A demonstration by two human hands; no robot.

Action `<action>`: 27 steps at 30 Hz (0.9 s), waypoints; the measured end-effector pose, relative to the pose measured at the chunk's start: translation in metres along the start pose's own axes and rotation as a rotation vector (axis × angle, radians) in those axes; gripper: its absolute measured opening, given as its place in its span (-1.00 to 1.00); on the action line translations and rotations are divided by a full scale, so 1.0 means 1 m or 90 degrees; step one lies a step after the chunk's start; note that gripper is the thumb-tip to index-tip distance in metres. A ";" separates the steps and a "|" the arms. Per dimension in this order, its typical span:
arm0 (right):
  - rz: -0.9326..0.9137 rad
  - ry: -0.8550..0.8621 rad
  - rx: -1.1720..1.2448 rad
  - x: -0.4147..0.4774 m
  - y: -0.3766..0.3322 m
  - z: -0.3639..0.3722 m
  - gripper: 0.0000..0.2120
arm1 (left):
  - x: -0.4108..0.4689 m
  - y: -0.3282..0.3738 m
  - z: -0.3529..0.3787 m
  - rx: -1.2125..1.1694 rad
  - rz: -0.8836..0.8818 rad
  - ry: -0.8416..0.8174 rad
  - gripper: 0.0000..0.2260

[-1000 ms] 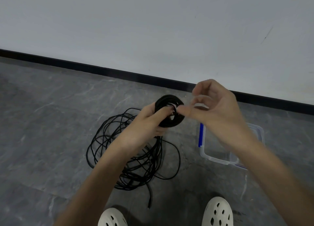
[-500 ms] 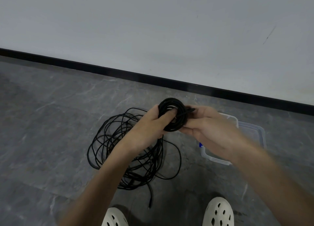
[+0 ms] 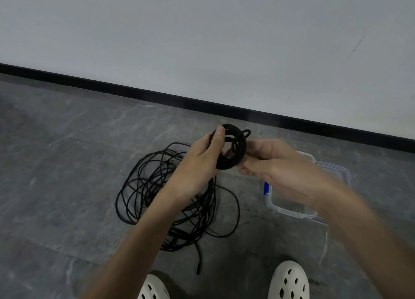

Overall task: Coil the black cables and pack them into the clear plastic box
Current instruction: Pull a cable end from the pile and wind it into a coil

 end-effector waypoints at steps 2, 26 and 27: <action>0.004 0.029 -0.023 -0.001 0.000 -0.004 -0.81 | 0.001 0.002 -0.005 0.010 0.017 0.016 -0.37; -0.011 0.091 -0.226 -0.007 -0.004 -0.007 -0.78 | 0.005 -0.006 -0.005 0.024 0.061 0.048 -0.80; -0.013 0.094 -0.234 -0.006 -0.004 -0.006 -0.79 | 0.005 -0.007 -0.006 0.032 0.058 0.062 -0.80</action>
Point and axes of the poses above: each hand's wrist, its own x-axis towards the middle knuckle, its own z-axis out of the palm, y = z × x, the point moved 6 cm from there along x, towards the middle knuckle, and after that the axes turned 13 degrees about z, right-handed, at the moved point
